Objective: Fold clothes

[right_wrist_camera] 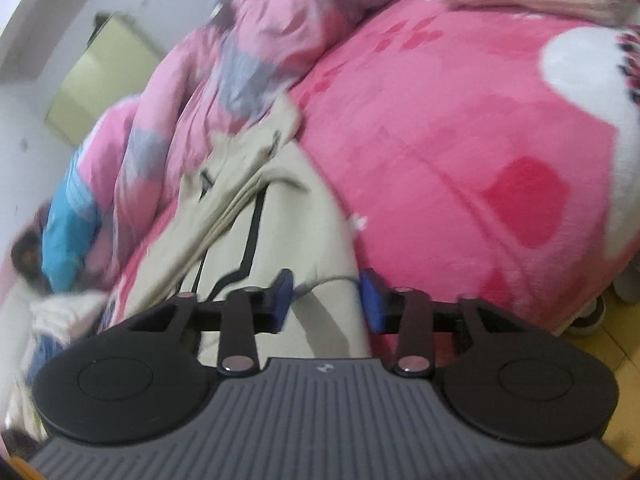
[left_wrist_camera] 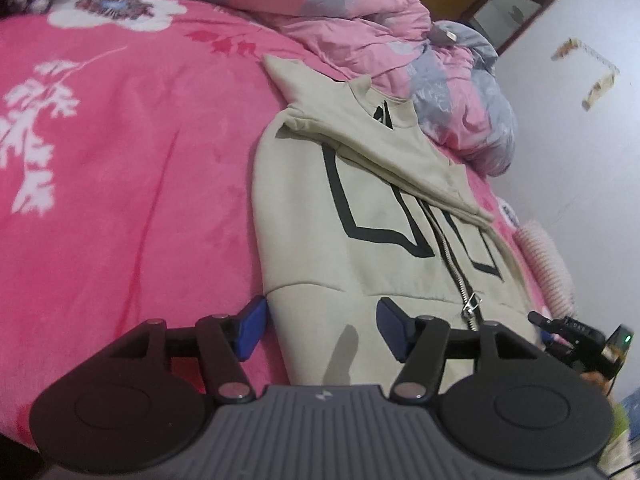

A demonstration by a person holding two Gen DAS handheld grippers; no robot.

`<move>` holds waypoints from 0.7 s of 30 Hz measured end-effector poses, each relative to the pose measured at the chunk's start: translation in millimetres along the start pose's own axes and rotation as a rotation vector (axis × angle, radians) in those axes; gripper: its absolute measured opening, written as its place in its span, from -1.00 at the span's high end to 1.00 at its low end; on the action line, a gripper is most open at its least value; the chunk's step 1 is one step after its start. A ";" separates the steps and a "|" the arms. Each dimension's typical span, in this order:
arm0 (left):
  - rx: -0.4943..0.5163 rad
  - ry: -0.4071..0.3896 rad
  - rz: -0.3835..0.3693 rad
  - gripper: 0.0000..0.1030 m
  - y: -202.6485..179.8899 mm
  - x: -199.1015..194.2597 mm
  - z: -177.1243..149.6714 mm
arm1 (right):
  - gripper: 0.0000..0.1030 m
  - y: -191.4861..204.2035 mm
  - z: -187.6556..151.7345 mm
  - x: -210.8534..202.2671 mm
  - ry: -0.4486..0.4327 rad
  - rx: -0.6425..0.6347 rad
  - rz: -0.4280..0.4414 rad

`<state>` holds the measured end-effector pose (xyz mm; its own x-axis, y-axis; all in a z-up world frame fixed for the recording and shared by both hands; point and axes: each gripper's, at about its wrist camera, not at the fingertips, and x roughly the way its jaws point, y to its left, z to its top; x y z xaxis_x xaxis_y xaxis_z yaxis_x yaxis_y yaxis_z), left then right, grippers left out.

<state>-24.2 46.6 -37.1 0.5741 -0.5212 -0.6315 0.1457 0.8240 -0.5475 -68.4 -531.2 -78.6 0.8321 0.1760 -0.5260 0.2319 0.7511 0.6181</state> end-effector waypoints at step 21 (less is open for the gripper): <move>0.338 -0.168 0.074 -0.15 -49.7 -16.1 17.0 | 0.61 95.9 -1.0 -24.3 -0.099 -0.371 0.003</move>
<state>-27.0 17.8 9.6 0.7126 -0.4373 -0.5486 0.3406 0.8993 -0.2744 -66.9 -462.8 -7.1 0.8812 0.1302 -0.4545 0.0463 0.9330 0.3569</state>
